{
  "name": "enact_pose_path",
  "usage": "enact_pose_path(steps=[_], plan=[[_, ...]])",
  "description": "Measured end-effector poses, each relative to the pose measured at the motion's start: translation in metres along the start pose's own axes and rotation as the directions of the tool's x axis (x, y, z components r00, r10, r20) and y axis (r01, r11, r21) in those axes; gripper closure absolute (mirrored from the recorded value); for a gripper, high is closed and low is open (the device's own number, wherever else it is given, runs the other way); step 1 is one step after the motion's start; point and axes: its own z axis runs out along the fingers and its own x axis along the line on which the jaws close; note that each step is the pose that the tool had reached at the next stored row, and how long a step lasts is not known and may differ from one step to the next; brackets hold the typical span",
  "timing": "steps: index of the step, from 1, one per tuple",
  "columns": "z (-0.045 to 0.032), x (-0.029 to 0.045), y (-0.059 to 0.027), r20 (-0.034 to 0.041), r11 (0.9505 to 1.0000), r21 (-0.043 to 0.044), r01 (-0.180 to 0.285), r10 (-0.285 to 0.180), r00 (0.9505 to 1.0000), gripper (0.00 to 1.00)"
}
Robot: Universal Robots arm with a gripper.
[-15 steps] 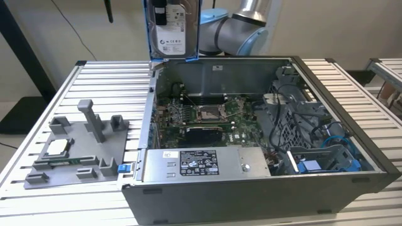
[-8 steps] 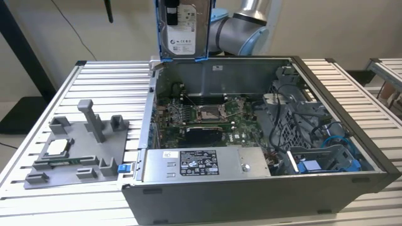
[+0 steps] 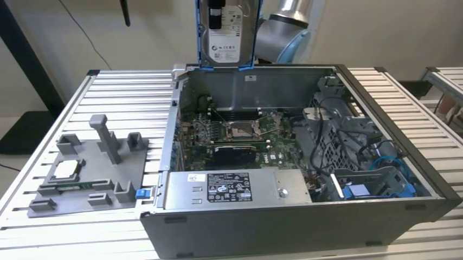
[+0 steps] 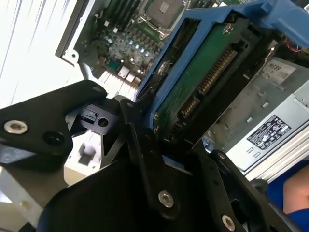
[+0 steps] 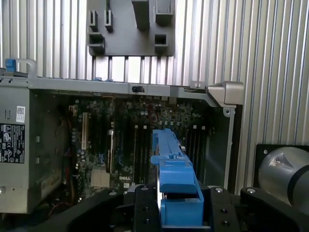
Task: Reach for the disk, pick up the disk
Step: 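Pick up the disk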
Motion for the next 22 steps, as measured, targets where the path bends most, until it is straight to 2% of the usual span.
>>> enact_pose_path(steps=[15, 22], plan=[[0.0002, 0.0014, -0.0454, 0.0, 1.0, -0.0001, 0.0, 0.0, 1.0, 1.0], [0.0002, 0.0019, -0.0639, -0.0001, 1.0, -0.0001, 0.0, 0.0, 1.0, 1.0]])
